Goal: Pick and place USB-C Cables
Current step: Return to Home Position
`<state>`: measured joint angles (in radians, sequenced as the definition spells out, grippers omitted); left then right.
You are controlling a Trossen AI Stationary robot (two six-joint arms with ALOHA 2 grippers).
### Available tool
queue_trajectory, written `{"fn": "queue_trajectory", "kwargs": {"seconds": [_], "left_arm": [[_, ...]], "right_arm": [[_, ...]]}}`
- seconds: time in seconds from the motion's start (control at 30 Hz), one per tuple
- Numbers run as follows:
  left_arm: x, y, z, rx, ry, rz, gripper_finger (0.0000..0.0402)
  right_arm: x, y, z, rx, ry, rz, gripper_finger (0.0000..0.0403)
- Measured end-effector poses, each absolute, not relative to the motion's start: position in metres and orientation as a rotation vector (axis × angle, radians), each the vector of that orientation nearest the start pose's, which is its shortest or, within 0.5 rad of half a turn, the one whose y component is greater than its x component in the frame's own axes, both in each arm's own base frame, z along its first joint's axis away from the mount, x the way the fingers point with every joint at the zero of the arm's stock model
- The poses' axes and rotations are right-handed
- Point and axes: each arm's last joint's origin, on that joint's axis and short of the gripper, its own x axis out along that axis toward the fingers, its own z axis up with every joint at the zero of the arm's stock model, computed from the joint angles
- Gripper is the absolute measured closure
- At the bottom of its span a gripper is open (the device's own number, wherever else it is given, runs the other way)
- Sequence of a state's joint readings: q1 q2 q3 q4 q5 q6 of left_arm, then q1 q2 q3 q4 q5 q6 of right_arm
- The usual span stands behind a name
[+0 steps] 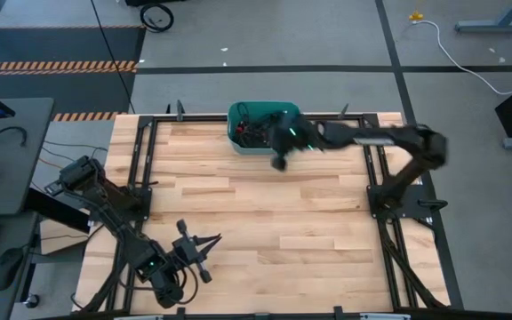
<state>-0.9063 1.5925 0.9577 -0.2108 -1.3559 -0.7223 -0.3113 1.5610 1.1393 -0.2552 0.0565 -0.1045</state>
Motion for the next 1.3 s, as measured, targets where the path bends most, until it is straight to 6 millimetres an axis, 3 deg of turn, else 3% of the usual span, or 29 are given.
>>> {"fn": "queue_trajectory", "kwargs": {"seconds": [0.23,0.33,0.43,0.57,0.73,0.93,1.1,1.3], "left_arm": [[0.208,-0.228,0.215,0.073,0.187,0.493,0.0392],[0.213,-0.222,0.213,0.086,0.207,0.511,0.0392],[0.226,-0.205,0.21,0.106,0.284,0.533,0.0388],[0.253,-0.169,0.208,0.074,0.393,0.592,0.0396],[0.289,-0.119,0.212,0.066,0.492,0.605,0.0397],[0.333,-0.066,0.234,-0.025,0.389,0.344,0.0398],[0.346,-0.025,0.247,-0.046,0.273,0.266,0.04],[0.342,0.014,0.252,-0.131,0.295,0.186,0.04]], "right_arm": [[0.241,0.004,0.251,0.072,0.514,-0.142,0.04],[0.202,0.032,0.25,0.139,0.449,-0.06,0.04],[0.167,0.046,0.247,0.212,0.388,0.04,0.04],[0.136,0.047,0.235,0.261,0.267,0.1,0.04],[0.12,0.038,0.214,0.265,0.116,0.142,0.04],[0.115,0.027,0.189,0.237,0.002,0.135,0.0401],[0.113,0.017,0.184,0.172,-0.03,0.126,0.0402],[0.108,0.004,0.189,0.125,-0.088,0.107,0.0402]]}}
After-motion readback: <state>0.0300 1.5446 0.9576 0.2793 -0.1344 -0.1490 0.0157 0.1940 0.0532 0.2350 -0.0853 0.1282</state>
